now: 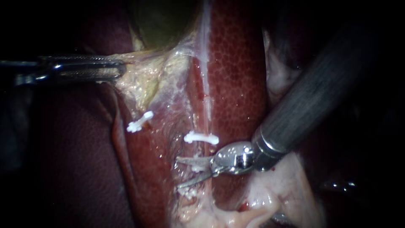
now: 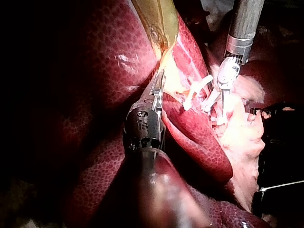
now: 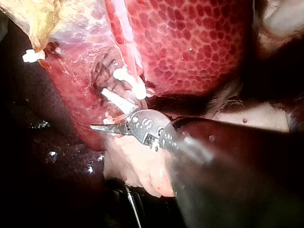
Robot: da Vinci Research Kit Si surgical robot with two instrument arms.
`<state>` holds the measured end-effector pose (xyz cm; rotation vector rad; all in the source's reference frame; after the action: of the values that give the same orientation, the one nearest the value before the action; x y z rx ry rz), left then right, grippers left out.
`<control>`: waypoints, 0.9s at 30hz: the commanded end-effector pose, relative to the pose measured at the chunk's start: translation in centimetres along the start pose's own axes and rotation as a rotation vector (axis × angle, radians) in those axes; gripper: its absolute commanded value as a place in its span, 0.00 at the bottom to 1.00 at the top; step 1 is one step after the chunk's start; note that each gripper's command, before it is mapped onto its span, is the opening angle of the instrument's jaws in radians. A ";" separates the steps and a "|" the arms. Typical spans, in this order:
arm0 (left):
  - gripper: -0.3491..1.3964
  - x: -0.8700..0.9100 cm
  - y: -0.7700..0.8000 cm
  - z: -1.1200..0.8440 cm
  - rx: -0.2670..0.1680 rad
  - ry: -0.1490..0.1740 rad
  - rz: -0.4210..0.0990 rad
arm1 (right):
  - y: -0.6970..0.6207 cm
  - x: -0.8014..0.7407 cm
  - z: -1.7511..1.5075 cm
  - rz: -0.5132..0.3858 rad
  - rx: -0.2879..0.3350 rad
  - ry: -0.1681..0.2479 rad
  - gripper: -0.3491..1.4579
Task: Go to the cutting position right tube
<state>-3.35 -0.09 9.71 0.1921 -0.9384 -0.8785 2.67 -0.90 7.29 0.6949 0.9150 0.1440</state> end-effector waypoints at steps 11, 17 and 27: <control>0.12 0.00 0.00 0.00 0.003 0.000 0.000 | -0.02 -0.02 -0.04 -0.001 -0.004 -0.003 0.93; 0.12 0.01 0.00 -0.01 0.003 0.000 0.001 | -0.05 -0.05 -0.19 0.000 -0.036 0.001 0.97; 0.12 0.01 0.01 -0.03 0.004 0.000 0.001 | -0.10 -0.10 -0.71 0.010 -0.068 0.009 0.97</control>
<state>-3.31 -0.10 9.71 0.1954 -0.9400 -0.8758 2.01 -0.65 7.00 0.6352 0.9103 0.1878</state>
